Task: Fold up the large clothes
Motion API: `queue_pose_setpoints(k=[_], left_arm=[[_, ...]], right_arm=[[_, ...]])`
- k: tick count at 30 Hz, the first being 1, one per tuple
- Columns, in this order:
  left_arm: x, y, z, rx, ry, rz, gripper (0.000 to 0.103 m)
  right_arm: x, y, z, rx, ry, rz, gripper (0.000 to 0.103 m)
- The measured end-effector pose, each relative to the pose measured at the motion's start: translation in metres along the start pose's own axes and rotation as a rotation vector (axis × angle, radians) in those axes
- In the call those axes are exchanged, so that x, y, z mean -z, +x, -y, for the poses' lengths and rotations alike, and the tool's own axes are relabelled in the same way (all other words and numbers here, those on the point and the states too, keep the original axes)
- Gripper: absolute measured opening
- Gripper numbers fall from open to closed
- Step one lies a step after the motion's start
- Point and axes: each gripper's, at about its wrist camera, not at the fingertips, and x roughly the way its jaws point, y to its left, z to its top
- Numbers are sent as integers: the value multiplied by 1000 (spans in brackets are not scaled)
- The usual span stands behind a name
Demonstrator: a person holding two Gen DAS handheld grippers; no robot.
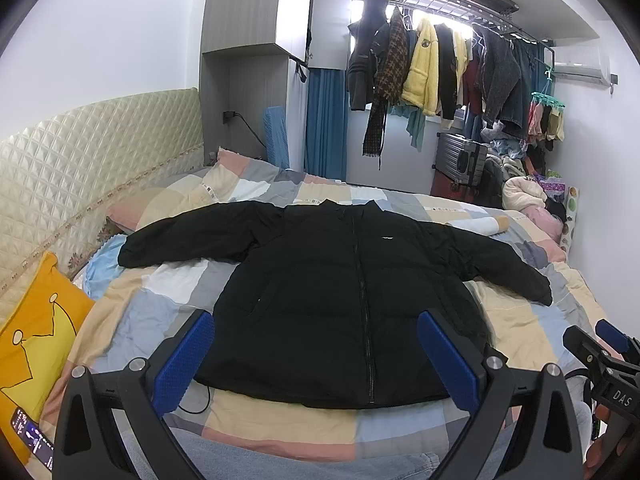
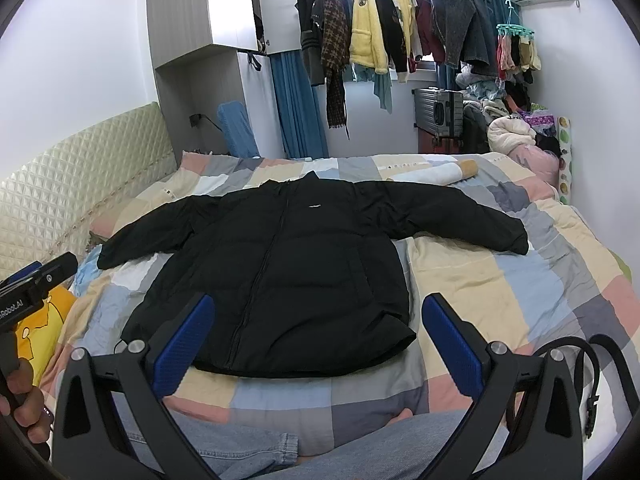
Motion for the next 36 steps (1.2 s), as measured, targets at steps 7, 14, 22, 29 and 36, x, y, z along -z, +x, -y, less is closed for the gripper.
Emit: queue_pose_setpoints(k=[7,14,22,29,36], left_arm=[[0,1,-2,-9,-8,-9,103],[0,2,-2,-4,-12,-8,103],[-1,2,-1,-3,-11,-8,103],[0,2,0,5,-8,-13,103],[-1,2,1,10,-3,-13,103]], right_arm=[[-2,-1,4,1,5,13,103],[-2,-2,5,1,3,11,103],[-4,-3,6,-3,-6,12,103],[-3,-3,-2,-9,-15,19,103],[0,-2,-3,-13,-15,9,103]])
